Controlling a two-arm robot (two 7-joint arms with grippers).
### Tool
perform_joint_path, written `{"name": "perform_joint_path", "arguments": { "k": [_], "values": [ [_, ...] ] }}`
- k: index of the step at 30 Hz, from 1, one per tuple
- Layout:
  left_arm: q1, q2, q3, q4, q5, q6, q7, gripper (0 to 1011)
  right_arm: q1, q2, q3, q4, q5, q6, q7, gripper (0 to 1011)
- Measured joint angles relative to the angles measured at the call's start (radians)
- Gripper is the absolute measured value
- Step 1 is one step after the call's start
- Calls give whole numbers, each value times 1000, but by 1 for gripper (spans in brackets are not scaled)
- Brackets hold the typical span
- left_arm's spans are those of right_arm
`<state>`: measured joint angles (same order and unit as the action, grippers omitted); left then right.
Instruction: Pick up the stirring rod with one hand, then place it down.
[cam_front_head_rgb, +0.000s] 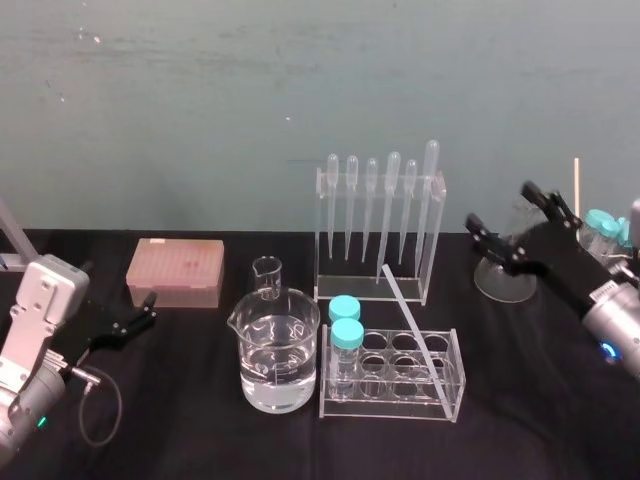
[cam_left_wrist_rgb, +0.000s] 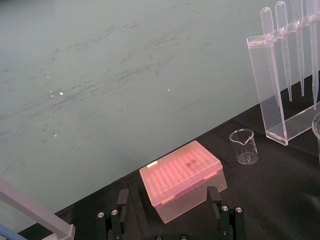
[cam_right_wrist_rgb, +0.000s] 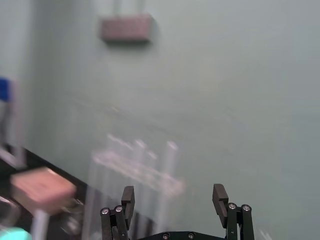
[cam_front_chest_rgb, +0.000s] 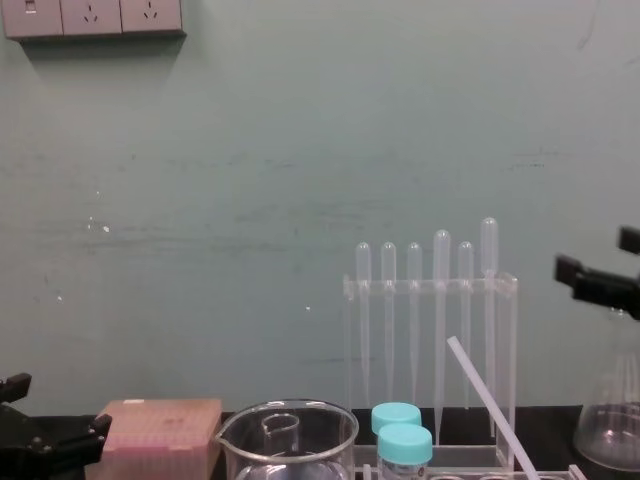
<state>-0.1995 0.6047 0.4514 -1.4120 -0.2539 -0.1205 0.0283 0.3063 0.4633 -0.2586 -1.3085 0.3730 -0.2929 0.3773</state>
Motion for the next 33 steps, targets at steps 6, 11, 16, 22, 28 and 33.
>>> {"name": "perform_joint_path", "arguments": {
  "k": [6,11,16,22,28,33],
  "values": [
    [0,0,0,0,0,0,0,1000,-29,9,5,2,-29,140,-53,1000],
    [0,0,0,0,0,0,0,1000,-34,8,2,9,-29,203,-52,1000],
    [0,0,0,0,0,0,0,1000,-34,8,2,8,-29,193,-52,1000],
    [0,0,0,0,0,0,0,1000,-33,8,2,7,-29,184,-53,1000],
    [0,0,0,0,0,0,0,1000,-33,9,3,6,-29,178,-53,1000],
    [0,0,0,0,0,0,0,1000,-32,9,3,5,-29,176,-53,1000]
  ]
}}
